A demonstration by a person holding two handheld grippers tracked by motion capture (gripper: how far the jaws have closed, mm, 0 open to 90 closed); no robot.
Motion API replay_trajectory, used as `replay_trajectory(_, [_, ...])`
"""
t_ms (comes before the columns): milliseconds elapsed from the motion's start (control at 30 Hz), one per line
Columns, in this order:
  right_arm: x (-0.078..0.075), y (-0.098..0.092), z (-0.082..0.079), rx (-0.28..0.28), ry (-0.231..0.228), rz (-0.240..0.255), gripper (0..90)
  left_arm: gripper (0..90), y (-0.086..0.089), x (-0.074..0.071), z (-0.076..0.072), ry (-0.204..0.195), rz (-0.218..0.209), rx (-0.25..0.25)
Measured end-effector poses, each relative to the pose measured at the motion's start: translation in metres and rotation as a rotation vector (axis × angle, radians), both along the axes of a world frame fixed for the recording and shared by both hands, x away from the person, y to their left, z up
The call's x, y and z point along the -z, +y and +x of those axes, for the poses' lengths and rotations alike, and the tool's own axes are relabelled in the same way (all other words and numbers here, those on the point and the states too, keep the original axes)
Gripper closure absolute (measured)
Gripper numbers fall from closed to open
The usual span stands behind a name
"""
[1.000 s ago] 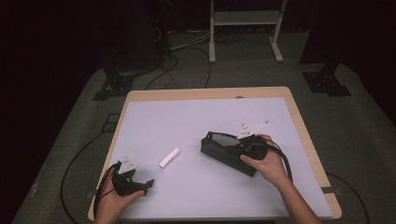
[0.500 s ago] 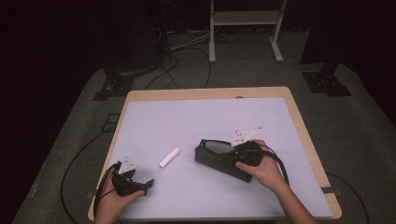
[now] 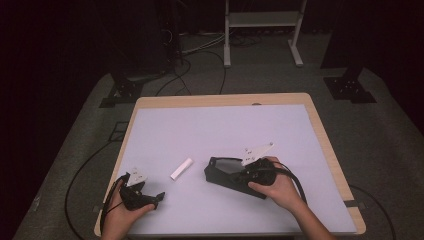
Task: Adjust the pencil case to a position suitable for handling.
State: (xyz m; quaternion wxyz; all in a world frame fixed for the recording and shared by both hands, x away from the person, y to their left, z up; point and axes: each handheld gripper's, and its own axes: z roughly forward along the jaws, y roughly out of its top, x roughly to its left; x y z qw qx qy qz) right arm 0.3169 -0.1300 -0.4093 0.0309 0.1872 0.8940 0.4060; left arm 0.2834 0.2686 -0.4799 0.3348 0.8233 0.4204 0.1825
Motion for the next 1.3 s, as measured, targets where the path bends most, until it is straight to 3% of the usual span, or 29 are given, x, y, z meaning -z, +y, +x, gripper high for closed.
replay_trajectory(400, [0.008,0.003,-0.007,-0.012,0.015,-0.012,88.0,0.0,0.0,0.0,0.0,0.0,0.0,0.0])
replay_trajectory(633, [0.004,-0.002,-0.007,0.002,-0.001,0.014,75.4,0.0,0.0,0.0,0.0,0.0,0.0,0.0])
replay_trajectory(800, [-0.004,-0.014,-0.01,0.039,-0.024,0.038,65.2,0.0,0.0,0.0,0.0,0.0,-0.001,0.0])
replay_trajectory(1300, [-0.022,-0.056,-0.013,0.178,-0.098,0.052,48.7,0.0,0.0,0.0,0.0,0.0,0.0,0.0])
